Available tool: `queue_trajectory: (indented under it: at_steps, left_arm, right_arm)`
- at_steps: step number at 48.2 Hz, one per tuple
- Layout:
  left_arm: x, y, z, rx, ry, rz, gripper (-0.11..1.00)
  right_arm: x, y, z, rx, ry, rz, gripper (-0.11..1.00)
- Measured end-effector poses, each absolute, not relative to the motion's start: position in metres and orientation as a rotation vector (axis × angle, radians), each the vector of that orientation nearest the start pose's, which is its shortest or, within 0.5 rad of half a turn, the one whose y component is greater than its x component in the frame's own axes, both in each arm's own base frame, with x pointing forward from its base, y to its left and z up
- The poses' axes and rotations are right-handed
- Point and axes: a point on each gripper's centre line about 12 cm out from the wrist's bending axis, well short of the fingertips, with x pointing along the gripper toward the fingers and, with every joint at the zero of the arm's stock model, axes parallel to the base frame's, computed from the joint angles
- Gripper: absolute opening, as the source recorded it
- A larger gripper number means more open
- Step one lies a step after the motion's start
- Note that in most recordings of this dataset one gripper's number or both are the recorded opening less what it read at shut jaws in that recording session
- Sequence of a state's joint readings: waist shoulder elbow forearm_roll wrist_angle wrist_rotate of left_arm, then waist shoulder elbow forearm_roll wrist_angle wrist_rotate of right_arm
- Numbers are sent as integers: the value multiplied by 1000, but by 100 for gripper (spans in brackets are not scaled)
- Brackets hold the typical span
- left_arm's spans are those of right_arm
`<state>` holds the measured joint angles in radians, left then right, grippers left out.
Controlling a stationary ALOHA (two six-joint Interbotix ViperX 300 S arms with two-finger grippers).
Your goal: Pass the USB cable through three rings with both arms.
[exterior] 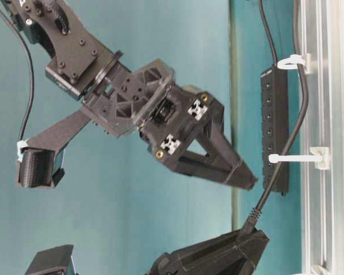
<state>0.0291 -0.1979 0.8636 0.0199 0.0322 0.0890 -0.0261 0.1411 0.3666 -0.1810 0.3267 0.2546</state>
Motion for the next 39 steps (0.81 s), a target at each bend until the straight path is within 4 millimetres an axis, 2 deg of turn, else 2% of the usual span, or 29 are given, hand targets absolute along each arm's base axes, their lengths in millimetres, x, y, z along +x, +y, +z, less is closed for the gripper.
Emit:
queue_trajectory:
  at_steps: [16,24,29,39]
  left_arm:
    - [330,10,178,97,682,-8,22]
    - [331,10,178,121,680,-16,22]
    - [331,10,177,142,682,-24,22]
    - [330,11,177,156,685,-28,22]
  right_arm:
    - [451,-18,167,67,831,-108,69]
    - [458,-18,168,66,812,-104,64]
    - [462,-17,169,66,798,-100,54]
    - [463,-18,168,67,800,-102,22]
